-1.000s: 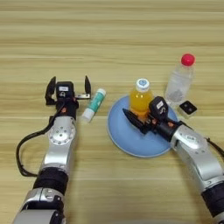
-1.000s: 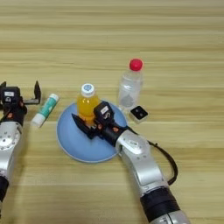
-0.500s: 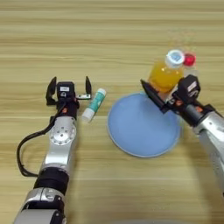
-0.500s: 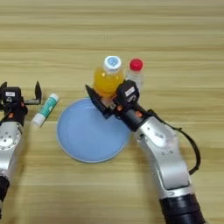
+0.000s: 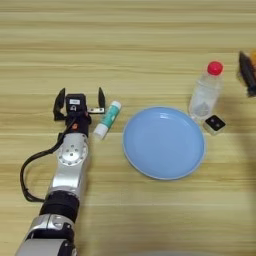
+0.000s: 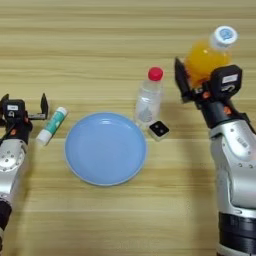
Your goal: Move the objects on the table
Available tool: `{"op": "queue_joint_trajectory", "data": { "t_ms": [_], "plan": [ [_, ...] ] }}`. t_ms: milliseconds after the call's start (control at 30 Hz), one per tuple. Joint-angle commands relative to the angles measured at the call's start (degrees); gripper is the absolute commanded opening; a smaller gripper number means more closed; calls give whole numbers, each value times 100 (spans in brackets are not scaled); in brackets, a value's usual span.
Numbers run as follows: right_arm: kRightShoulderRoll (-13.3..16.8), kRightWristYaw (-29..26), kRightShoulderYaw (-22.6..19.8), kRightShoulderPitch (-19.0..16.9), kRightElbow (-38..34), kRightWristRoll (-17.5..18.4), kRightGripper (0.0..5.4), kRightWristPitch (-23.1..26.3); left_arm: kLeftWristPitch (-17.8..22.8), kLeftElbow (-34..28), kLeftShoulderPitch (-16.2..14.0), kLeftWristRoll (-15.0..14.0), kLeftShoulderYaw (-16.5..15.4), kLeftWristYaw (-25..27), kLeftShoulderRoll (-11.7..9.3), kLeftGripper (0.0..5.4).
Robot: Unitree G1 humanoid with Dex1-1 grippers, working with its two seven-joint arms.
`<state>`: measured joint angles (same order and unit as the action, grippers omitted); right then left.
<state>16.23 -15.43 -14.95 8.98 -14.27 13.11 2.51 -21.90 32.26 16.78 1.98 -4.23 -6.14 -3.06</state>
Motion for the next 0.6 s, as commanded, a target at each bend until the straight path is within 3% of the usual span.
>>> {"op": "queue_joint_trajectory", "data": {
  "t_ms": [33, 167, 600],
  "plan": [
    [60, 237, -62, 311, 561, -223, 344, -179, -61, 67, 99, 42, 0, -42, 4, 540],
    [9, 292, 31, 556, 1493, -345, 344, -324, -58, 75, 103, 40, 2, -36, 4, 540],
    [-205, 413, 343, 1149, 4230, -739, 343, -1572, -85, 100, 113, 40, 6, -44, 15, 540]
  ]
}}
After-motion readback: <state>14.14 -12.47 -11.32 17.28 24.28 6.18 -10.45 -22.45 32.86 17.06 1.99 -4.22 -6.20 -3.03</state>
